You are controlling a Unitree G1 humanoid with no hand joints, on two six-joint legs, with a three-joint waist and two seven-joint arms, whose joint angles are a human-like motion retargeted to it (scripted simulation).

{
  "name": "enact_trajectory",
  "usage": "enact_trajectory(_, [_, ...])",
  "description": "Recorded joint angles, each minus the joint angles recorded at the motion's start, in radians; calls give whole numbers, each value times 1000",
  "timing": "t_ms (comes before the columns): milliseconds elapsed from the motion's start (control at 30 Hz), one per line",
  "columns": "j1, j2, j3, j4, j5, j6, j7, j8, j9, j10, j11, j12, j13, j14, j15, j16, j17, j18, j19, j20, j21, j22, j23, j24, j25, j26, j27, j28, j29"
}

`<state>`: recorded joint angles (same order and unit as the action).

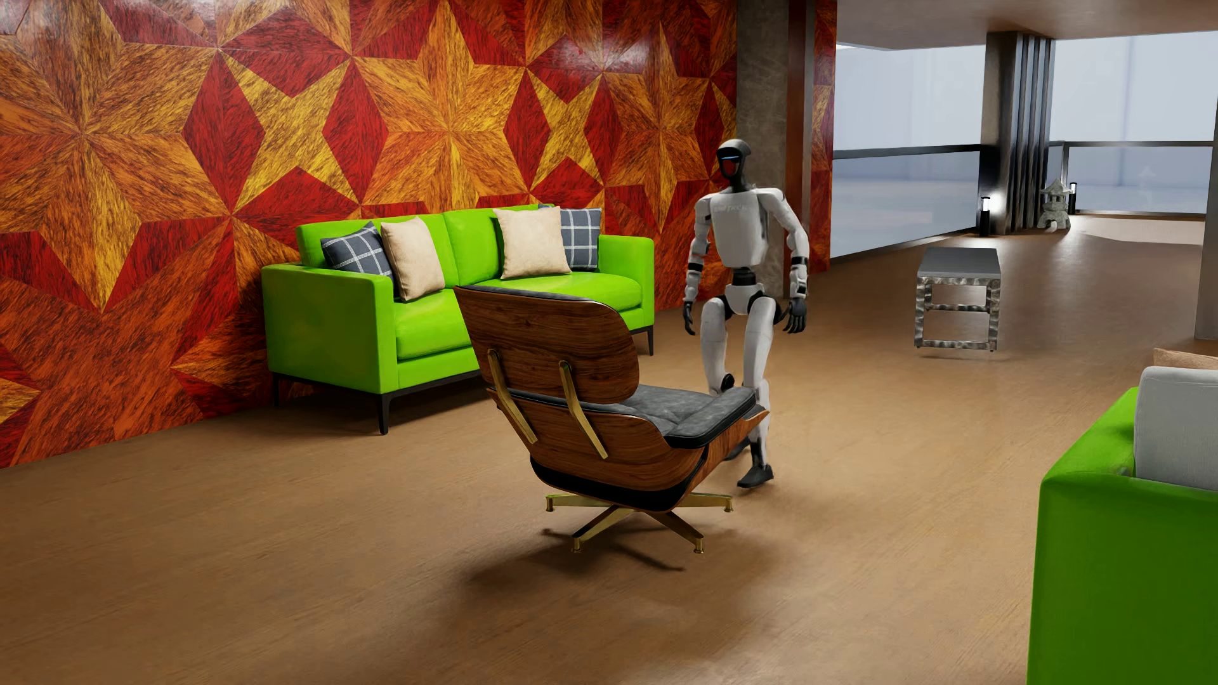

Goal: Walk towards the leather armchair

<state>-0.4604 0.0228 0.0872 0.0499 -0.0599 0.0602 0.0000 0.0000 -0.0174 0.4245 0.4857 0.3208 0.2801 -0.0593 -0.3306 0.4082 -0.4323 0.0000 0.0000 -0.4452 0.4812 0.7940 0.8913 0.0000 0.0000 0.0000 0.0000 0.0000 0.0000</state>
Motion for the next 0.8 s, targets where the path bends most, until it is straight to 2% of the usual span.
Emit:
enact_trajectory(67, [12, 47, 12, 35, 8, -4, 0, 0, 1, -9, 19, 8, -5, -159, -60, -14, -14, 0, 0, -7, -13, -11, 14, 0, 0, 0, 0, 0, 0])
enact_trajectory(100, [8, 73, 12, 46, 9, -7, 0, 0, 5, -9, 34, 16, -6, -134, -89, -21, -19, 0, 0, -16, -33, -17, 23, 0, 0, 0, 0, 0, 0])
enact_trajectory(167, [-22, 108, 10, 54, 1, -18, 0, 0, 4, 32, 69, 32, -7, 105, -106, -35, -23, 0, 0, -45, -96, -23, 35, 0, 0, 0, 0, 0, 0])
enact_trajectory(200, [-40, 111, 5, 55, -14, -30, 0, 0, 3, 79, 94, 34, -11, 213, -70, -40, -20, 0, 0, -65, -131, -13, 40, 0, 0, 0, 0, 0, 0])
enact_trajectory(233, [-47, 105, -5, 49, -37, -49, 0, 0, 9, 129, 135, 31, -15, 262, 9, -42, -11, 0, 0, -88, -164, 7, 43, 0, 0, 0, 0, 0, 0])
enact_trajectory(267, [-41, 97, -18, 37, -65, -73, 0, 0, 20, 177, 186, 24, -18, 267, 126, -42, 3, 0, 0, -115, -199, 37, 46, 0, 0, 0, 0, 0, 0])
enact_trajectory(333, [4, -78, -36, 12, -134, -110, 0, 0, 12, 172, 432, 0, -30, 201, 443, -21, 16, 0, 0, -143, -188, 66, 15, 0, 0, 0, 0, 0, 0])
enact_trajectory(367, [23, -187, -46, 1, -162, -126, 0, 0, 8, 162, 566, -12, -39, 169, 528, -3, 18, 0, 0, -145, -171, 62, -16, 0, 0, 0, 0, 0, 0])
enact_trajectory(400, [41, -298, -58, -10, -186, -143, 0, 0, 8, 153, 704, -25, -49, 138, 546, 19, 17, 0, 0, -141, -150, 49, -59, 0, 0, 0, 0, 0, 0])
enact_trajectory(467, [70, -429, -105, -11, -176, -137, 0, 0, 22, 139, 811, -73, -66, 105, 400, 63, 26, 0, 0, -106, -146, 44, -132, 0, 0, 0, 0, 0, 0])
enact_trajectory(533, [98, -503, -155, -3, -150, -113, 0, 0, 27, 114, 742, -130, -72, 67, 343, 95, 35, 0, 0, -51, -161, 58, -169, 0, 0, 0, 0, 0, 0])
enact_trajectory(600, [122, -507, -197, 4, -120, -87, 0, 0, 17, 86, 501, -180, -68, 22, 374, 118, 32, 0, 0, 14, -162, 53, -182, 0, 0, 0, 0, 0, 0])
enact_trajectory(667, [145, -443, -220, 2, -86, -76, 0, 0, 0, 62, 196, -223, -58, -18, 377, 142, 30, 0, 0, 62, -142, 14, -166, 0, 0, 0, 0, 0, 0])
enact_trajectory(733, [189, -379, -210, -10, -79, -96, 0, 0, -23, 38, 20, -264, -45, -103, 368, 166, 40, 0, 0, 78, -111, -43, -103, 0, 0, 0, 0, 0, 0])
enact_trajectory(800, [279, -357, -146, -16, -86, -139, 0, 0, -55, 66, -23, -301, -42, -210, 407, 184, 55, 0, 0, 76, -45, -104, -16, 0, 0, 0, 0, 0, 0])
